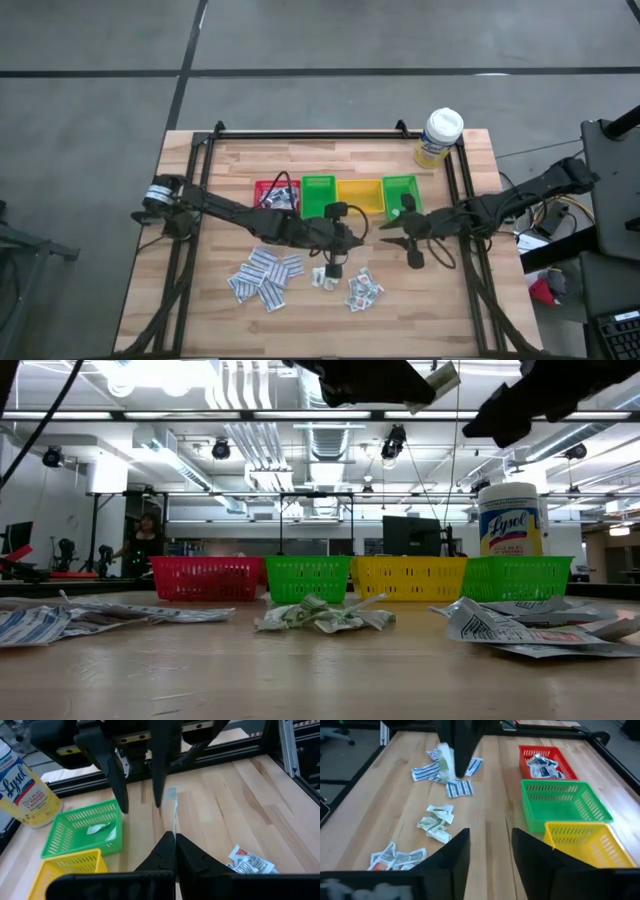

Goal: Pick & Place First Aid Supplies
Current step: Put the green bandage into the right green basket

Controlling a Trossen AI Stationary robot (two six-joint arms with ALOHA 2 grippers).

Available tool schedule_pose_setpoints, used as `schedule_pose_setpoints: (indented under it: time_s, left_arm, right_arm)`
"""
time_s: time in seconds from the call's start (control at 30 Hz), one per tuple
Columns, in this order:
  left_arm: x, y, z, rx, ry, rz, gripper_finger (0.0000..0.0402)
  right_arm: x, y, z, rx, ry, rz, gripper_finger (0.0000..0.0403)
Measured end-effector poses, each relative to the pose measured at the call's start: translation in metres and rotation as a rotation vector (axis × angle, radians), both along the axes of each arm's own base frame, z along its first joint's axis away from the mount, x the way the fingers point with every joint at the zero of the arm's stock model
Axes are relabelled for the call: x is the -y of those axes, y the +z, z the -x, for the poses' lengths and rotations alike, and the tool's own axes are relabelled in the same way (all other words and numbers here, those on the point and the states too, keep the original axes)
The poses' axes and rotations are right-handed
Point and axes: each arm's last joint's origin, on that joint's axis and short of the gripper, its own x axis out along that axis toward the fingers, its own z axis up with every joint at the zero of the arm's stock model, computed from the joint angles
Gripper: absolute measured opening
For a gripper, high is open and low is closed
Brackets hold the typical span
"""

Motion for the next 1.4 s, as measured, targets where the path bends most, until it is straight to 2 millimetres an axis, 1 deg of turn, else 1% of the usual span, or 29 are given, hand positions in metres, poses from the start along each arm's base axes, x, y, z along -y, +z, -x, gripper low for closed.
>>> schedule_pose_setpoints:
  time_s: [0.13, 0.23, 0.43, 0.57, 0.73, 0.8, 0.93, 1.07, 1.4]
  left_arm:
    - [-0.003, 0.000, 0.000, 0.001, 0.014, 0.019, 0.0000]
    - [-0.003, 0.000, -0.001, 0.001, 0.020, 0.024, 0.0000]
    - [-0.004, -0.002, 0.000, -0.015, 0.058, 0.009, 0.0000]
    - [-0.005, -0.004, 0.001, -0.036, 0.079, 0.005, 0.0000]
    - [-0.009, -0.011, 0.005, -0.104, 0.173, -0.045, 0.0000]
    - [-0.009, -0.011, 0.005, -0.105, 0.180, -0.046, 0.0000]
    - [-0.009, -0.010, 0.004, -0.086, 0.177, -0.041, 0.0000]
    - [-0.007, -0.007, 0.003, -0.063, 0.133, -0.015, 0.0000]
    - [-0.001, -0.007, 0.003, -0.065, 0.093, -0.003, 0.0000]
  right_arm:
    - [-0.005, 0.008, -0.015, -0.005, -0.004, 0.036, 0.0174]
    - [-0.008, 0.013, -0.026, -0.018, -0.018, 0.063, 0.0187]
    - [-0.014, 0.019, -0.044, -0.048, -0.013, 0.084, 0.0196]
    - [-0.017, 0.020, -0.050, -0.067, -0.012, 0.091, 0.0195]
    - [-0.017, 0.024, -0.050, -0.110, -0.022, 0.085, 0.0194]
    - [-0.017, 0.025, -0.050, -0.110, -0.025, 0.079, 0.0194]
    - [-0.016, 0.026, -0.051, -0.103, -0.028, 0.076, 0.0194]
    - [-0.015, 0.027, -0.053, -0.101, -0.039, 0.077, 0.0194]
    - [-0.010, 0.027, -0.054, -0.100, -0.063, 0.079, 0.0194]
